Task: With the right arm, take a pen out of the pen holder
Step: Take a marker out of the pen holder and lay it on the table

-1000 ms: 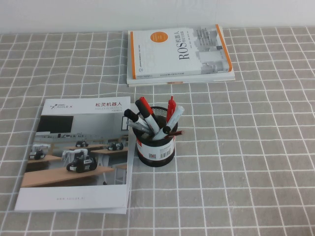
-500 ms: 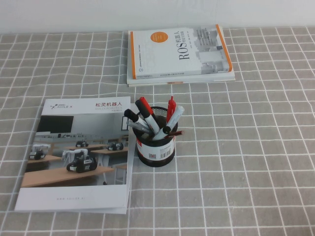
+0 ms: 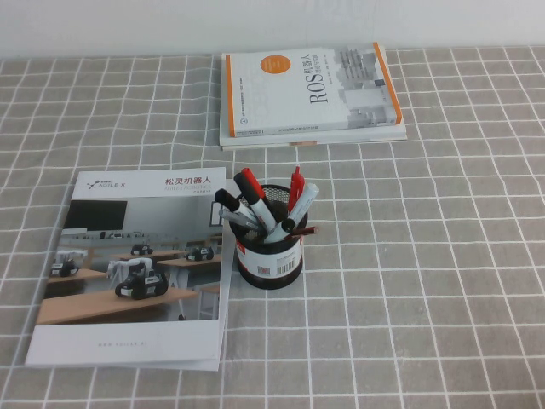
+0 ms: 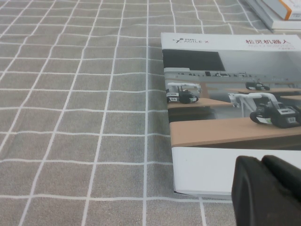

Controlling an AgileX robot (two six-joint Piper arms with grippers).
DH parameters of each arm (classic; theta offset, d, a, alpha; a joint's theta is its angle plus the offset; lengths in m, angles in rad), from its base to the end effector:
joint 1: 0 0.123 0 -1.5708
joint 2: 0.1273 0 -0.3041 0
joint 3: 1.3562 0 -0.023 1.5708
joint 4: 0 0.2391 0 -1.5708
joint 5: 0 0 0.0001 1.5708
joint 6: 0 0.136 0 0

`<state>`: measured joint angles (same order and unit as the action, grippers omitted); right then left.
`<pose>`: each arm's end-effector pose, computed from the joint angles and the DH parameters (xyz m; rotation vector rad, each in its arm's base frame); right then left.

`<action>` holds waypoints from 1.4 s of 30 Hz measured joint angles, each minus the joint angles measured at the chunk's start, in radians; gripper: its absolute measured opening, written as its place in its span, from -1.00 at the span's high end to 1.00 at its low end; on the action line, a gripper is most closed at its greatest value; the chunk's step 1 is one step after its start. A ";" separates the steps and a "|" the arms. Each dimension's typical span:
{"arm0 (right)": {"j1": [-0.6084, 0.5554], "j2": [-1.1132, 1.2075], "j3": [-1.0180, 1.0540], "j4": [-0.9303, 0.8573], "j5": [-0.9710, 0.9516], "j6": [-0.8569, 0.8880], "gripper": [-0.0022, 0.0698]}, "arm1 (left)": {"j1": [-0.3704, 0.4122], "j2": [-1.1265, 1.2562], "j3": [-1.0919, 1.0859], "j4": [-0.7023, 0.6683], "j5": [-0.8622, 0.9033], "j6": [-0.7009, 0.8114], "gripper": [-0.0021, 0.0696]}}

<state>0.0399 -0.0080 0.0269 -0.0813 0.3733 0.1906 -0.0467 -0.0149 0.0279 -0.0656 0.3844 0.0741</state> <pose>0.0648 -0.0015 0.1577 0.0907 1.8730 0.0788 0.0638 -0.0063 0.1563 0.0732 1.8789 -0.0461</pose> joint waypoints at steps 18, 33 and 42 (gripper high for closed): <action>0.000 0.000 0.000 0.031 -0.065 0.000 0.97 | 0.000 0.000 0.000 0.000 0.000 0.000 0.95; 0.000 0.000 0.000 0.524 -0.284 0.000 0.97 | 0.000 0.000 0.000 0.000 0.000 0.000 0.95; 0.000 0.161 -0.220 0.545 0.004 -0.115 0.97 | 0.000 0.000 0.000 0.000 0.000 0.000 0.95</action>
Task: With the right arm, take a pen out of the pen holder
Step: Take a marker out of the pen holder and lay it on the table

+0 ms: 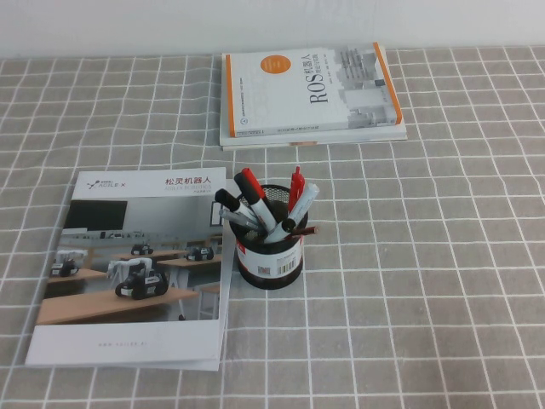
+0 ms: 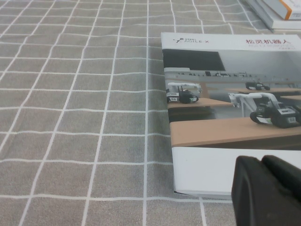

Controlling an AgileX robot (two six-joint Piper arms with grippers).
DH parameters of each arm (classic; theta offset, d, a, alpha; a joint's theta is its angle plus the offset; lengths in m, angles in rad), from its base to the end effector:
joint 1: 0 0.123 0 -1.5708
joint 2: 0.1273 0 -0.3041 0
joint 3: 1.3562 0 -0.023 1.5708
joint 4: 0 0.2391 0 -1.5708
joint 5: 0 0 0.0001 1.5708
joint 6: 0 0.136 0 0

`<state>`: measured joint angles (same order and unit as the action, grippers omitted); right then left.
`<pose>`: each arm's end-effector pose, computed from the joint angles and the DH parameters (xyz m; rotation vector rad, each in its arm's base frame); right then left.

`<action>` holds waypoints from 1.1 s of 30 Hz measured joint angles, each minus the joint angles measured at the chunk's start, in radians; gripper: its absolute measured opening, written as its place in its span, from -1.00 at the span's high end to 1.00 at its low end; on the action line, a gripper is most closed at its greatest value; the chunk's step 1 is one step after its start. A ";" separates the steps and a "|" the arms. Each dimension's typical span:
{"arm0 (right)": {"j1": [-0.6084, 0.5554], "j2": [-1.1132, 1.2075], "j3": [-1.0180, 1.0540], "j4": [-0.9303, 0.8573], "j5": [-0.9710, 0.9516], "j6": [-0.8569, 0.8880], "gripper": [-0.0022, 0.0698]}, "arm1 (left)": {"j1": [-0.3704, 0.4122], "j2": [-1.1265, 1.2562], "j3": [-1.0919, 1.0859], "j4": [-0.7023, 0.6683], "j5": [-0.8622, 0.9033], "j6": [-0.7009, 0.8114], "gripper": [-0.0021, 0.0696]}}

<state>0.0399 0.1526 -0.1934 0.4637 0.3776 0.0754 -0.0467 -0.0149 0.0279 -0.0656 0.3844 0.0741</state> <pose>0.0721 0.0254 0.2319 0.3039 1.7876 0.5413 0.0638 -0.0063 0.1563 0.0732 1.8789 -0.0461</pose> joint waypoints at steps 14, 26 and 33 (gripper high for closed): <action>0.000 0.582 -0.364 0.482 0.204 -0.704 0.97 | 0.000 0.000 0.000 0.000 0.000 0.000 0.95; 0.390 0.976 -0.613 0.611 0.053 -0.899 0.97 | 0.000 0.000 0.000 0.000 0.000 0.000 0.95; 0.610 1.122 -0.646 0.563 -0.157 -0.925 0.97 | 0.000 0.000 0.000 0.000 0.000 0.000 0.95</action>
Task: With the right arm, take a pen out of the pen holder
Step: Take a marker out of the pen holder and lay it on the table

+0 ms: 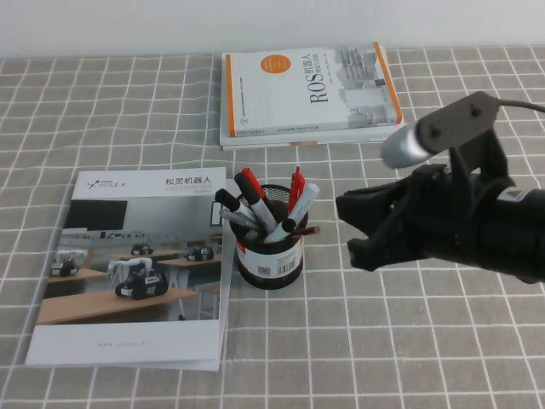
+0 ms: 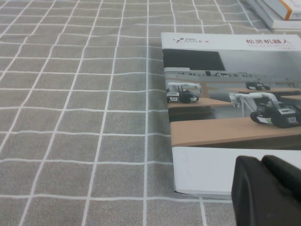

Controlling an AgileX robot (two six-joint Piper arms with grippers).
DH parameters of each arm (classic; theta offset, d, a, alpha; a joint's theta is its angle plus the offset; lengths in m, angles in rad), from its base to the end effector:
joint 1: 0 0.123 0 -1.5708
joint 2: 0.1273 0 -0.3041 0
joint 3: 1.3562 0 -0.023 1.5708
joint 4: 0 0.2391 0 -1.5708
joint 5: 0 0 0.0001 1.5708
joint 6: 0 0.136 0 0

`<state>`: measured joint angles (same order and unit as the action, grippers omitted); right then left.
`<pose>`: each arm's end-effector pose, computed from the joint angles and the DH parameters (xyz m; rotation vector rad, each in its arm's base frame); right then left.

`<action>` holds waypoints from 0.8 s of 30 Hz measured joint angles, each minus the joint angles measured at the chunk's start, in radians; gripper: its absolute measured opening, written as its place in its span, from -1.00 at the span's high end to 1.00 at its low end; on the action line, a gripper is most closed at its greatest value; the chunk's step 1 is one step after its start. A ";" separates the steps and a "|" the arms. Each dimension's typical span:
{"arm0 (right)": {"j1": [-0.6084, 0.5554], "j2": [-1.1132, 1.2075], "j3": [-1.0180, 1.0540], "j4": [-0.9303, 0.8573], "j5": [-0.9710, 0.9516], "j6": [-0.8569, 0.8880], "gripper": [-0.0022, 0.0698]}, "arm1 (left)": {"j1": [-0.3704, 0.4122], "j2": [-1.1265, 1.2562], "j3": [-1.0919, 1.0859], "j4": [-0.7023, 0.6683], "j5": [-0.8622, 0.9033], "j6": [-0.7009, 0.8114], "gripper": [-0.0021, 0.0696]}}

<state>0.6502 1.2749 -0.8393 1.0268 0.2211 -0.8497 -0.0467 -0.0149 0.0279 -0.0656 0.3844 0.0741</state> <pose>0.2241 0.2026 0.3030 -0.6213 2.0053 0.6959 0.0638 -0.0063 0.1563 0.0732 1.8789 -0.0461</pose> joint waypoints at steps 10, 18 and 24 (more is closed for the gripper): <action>0.227 0.015 0.146 -0.574 -0.577 0.490 0.97 | 0.000 0.000 0.000 0.000 0.000 0.000 0.95; 0.247 0.106 0.294 -0.935 -0.982 0.792 0.50 | 0.000 0.000 0.000 0.000 0.000 0.000 0.95; 0.247 0.235 0.296 -1.027 -1.041 0.850 -0.11 | 0.000 0.000 0.000 0.000 0.000 0.000 0.95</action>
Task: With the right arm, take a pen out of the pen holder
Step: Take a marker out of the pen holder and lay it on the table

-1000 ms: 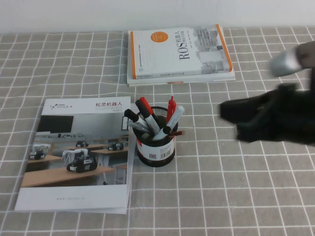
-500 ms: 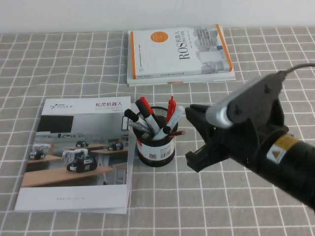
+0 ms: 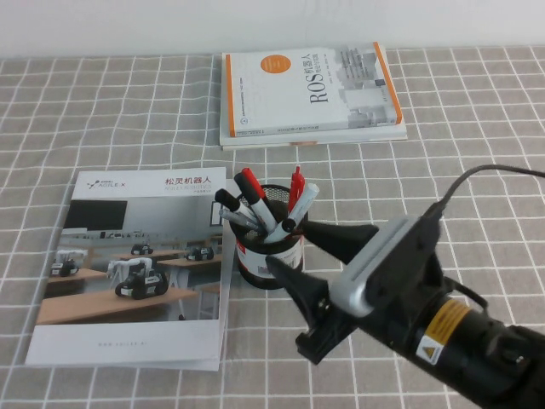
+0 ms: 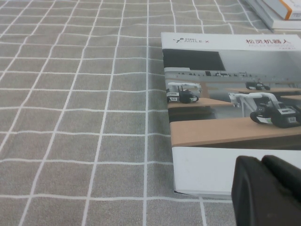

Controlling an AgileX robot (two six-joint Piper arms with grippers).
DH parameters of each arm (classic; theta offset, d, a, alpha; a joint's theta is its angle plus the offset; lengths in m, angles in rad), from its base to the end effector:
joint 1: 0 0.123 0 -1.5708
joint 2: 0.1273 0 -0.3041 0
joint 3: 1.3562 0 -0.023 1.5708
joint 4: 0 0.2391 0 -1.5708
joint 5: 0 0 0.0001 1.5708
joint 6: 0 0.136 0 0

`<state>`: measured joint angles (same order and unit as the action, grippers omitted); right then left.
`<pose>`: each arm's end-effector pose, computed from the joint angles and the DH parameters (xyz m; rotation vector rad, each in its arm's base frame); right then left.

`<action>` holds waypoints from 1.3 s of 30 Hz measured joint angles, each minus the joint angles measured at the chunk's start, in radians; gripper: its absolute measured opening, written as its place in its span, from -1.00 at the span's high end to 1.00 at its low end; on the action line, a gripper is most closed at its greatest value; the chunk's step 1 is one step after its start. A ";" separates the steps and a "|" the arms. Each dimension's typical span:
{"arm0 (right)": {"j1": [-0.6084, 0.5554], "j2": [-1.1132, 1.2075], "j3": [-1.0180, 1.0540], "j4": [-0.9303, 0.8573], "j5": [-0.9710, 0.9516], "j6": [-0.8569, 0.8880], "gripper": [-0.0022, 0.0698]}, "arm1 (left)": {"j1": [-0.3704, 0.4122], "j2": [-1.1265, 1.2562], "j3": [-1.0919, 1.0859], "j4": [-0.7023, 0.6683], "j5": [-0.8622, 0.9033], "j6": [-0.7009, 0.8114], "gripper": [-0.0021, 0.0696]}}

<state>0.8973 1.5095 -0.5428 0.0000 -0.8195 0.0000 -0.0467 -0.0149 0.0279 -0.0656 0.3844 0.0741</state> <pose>0.2033 0.2548 0.2487 -0.7267 1.5096 0.6844 0.0638 -0.0063 0.1563 0.0732 1.8789 -0.0461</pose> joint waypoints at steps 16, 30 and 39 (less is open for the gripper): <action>0.001 0.096 0.130 0.135 -0.308 0.000 -0.18 | 0.000 0.000 0.000 0.000 0.000 0.000 0.95; -0.015 0.232 0.070 0.172 -0.312 0.000 -0.15 | 0.000 0.000 0.000 0.000 0.000 0.000 0.95; -0.019 0.255 0.019 0.234 -0.312 0.000 -0.13 | 0.000 0.000 0.000 0.000 0.000 0.000 0.95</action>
<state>0.8788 1.7643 -0.5242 0.2340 -1.1312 0.0000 -0.0467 -0.0149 0.0279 -0.0656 0.3844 0.0741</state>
